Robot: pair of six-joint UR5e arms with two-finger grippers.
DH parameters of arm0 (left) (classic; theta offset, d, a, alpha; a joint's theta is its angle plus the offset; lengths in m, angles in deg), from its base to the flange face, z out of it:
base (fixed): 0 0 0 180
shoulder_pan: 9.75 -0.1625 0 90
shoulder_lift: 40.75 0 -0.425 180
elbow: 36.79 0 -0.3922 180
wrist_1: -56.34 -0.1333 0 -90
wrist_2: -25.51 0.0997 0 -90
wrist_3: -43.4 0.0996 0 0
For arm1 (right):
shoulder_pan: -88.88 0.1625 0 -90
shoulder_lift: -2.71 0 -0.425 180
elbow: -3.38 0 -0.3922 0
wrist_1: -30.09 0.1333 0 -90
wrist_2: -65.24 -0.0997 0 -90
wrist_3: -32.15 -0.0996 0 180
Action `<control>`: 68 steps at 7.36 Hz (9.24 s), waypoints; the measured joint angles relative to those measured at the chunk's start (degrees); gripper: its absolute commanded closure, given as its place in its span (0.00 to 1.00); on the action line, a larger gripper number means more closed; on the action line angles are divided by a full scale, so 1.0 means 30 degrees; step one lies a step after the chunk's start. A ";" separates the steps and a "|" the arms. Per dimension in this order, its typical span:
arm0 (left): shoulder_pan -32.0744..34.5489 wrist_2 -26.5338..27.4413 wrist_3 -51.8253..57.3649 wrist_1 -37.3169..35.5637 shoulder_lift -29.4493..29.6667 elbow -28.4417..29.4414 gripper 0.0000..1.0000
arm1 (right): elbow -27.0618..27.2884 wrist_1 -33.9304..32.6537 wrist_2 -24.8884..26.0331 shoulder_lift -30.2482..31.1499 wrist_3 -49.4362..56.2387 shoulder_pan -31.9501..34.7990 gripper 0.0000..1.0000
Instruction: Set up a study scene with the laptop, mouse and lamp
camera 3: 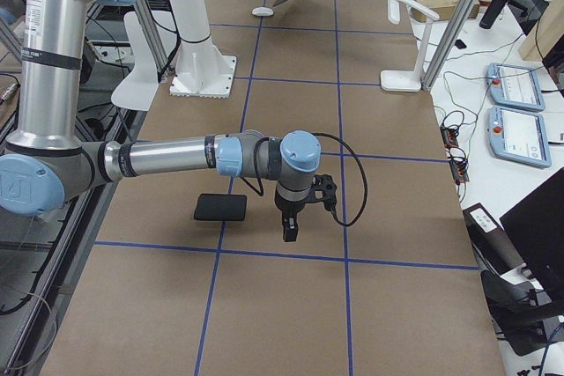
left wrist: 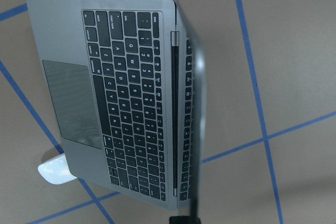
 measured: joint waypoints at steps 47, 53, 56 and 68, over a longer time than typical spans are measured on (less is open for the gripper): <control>-1.3433 1.4898 -2.6897 2.9338 1.0181 1.0404 0.08 | -0.0326 0.0151 -0.0022 0.1004 -0.0019 -0.0029 0.00; -1.1999 1.1831 -2.2368 2.9043 0.5292 0.5350 0.05 | -0.0842 0.0213 -0.0271 0.1012 -0.0247 -0.0029 0.00; -0.9450 0.8842 -1.7068 2.8497 0.3171 0.5194 0.05 | -0.1192 0.0209 -0.0402 0.1052 -0.0230 -0.0035 0.00; -0.4252 0.7454 0.5771 2.3668 -0.3478 0.5390 0.04 | -0.3576 0.0150 -0.6479 0.1506 0.0032 -0.1940 0.00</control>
